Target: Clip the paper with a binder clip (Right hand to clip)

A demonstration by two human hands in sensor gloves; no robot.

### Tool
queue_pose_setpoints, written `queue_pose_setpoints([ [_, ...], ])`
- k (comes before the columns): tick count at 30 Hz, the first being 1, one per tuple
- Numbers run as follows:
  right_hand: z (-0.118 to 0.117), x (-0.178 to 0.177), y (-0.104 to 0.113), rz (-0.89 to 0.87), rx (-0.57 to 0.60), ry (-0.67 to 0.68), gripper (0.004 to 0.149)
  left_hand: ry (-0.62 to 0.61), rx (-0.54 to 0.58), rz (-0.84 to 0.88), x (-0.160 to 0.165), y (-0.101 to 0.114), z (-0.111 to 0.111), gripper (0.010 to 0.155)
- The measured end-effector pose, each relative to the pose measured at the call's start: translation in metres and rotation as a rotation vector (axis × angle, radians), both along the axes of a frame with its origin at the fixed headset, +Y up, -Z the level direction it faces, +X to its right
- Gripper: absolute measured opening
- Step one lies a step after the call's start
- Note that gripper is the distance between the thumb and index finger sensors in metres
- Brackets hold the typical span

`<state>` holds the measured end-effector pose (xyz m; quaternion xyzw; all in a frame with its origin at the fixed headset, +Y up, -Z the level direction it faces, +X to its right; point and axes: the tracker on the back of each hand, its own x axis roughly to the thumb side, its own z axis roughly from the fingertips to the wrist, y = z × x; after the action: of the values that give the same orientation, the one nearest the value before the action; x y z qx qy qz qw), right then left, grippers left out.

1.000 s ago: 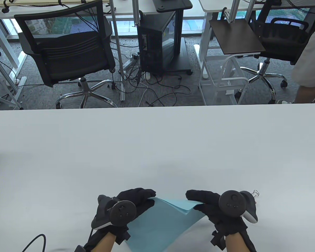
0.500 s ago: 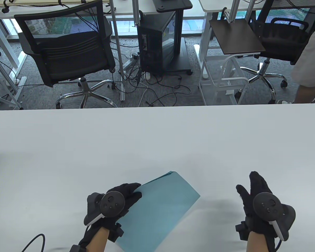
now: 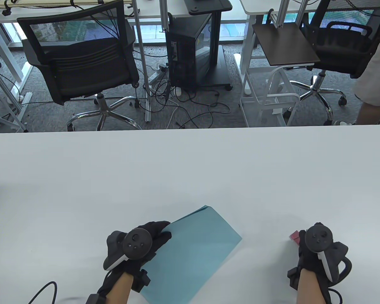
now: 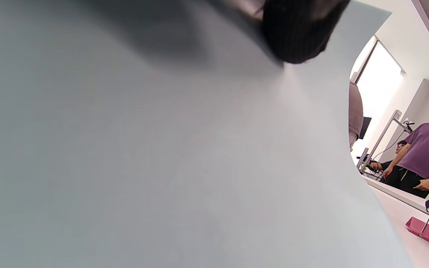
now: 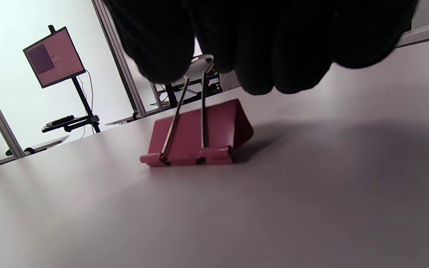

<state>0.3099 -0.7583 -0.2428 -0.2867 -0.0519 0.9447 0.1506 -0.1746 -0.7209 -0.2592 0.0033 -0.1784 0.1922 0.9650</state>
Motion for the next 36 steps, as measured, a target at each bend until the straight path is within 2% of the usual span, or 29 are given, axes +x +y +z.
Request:
queue_pose_setpoints([
  [6,-0.002,-0.005,-0.006,-0.002,0.011,0.007,0.047,0.001,0.003,-0.003,0.001,0.000,0.001,0.041],
  [11,-0.001,-0.003,-0.001,-0.238,0.130,0.084,0.039,0.006,0.005,0.000,0.000,0.000,0.001,0.041],
  [16,0.001,-0.004,0.012,-0.350,0.257,0.139,0.038,0.009,0.004,-0.006,0.000,0.000,0.001,0.041],
  [21,0.001,-0.012,0.029,-0.426,0.345,0.265,0.040,0.007,0.007,-0.017,0.000,0.000,0.001,0.041],
  [23,0.001,-0.018,0.038,-0.444,0.367,0.341,0.057,0.006,0.010,-0.022,0.000,0.000,0.001,0.041],
  [27,0.004,-0.035,0.057,-0.434,0.416,0.474,0.072,0.002,0.023,-0.031,0.002,0.002,0.003,0.041],
  [36,0.019,-0.081,0.095,-0.277,0.536,0.617,0.067,-0.016,0.051,-0.046,0.006,0.007,0.006,0.041],
])
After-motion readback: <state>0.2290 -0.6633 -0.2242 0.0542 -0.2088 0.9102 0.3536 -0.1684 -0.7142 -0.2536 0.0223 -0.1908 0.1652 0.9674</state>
